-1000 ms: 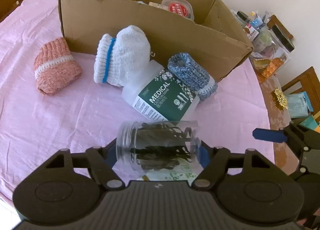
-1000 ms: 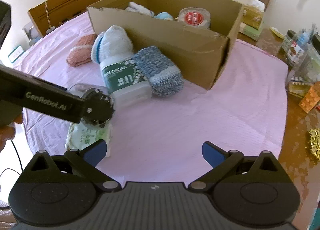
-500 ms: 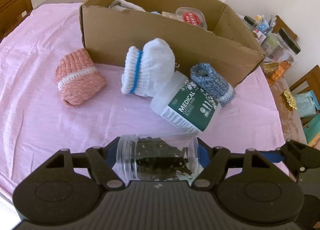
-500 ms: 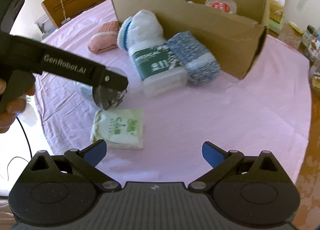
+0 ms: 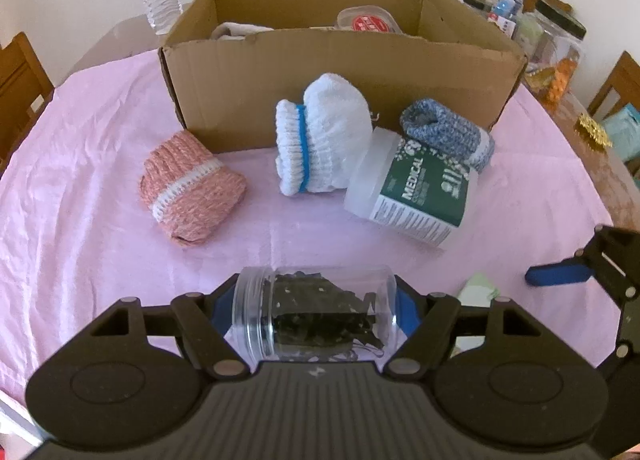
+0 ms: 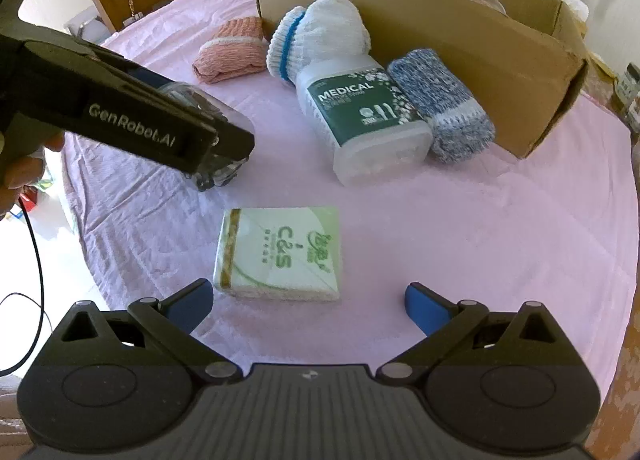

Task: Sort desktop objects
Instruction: 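Lift the jar with the left tool while the right tool approaches the green C&S tissue pack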

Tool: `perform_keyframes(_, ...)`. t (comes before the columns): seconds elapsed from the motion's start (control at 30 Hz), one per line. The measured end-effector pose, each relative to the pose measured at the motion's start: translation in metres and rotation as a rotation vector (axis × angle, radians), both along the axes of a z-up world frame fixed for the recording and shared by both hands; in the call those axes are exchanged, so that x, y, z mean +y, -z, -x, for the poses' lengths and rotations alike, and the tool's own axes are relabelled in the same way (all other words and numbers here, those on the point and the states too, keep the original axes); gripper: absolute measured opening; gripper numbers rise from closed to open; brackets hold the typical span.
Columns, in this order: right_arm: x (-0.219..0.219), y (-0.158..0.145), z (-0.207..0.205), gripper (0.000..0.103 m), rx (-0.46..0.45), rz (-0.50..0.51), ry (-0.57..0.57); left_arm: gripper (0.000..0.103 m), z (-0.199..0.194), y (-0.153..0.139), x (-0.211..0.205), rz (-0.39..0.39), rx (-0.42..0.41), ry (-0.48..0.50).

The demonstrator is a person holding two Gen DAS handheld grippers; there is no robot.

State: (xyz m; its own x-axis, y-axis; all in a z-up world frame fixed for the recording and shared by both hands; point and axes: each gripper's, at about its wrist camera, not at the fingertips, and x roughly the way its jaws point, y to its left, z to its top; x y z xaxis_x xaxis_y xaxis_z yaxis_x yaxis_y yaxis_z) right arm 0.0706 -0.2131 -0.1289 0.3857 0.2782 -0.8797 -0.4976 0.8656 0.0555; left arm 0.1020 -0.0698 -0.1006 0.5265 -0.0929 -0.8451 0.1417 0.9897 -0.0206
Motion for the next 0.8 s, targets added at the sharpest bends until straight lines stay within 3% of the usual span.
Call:
perform_keyframes(0.17,0.012,0.005,-0.001,0.103,-0.031,0.046,-0.004,0.077,0.003,0.007,0.005,0.006,0.017,0.036)
perform_keyframes(0.6,0.023,0.006,-0.008,0.101,-0.031,0.043,0.014,0.079,0.005,0.012,0.024,0.007,0.016,0.071)
perform_keyframes(0.8,0.031,0.001,-0.008,0.082,-0.038,0.048,0.014,0.077,0.003,0.013,0.033,0.041,0.033,0.079)
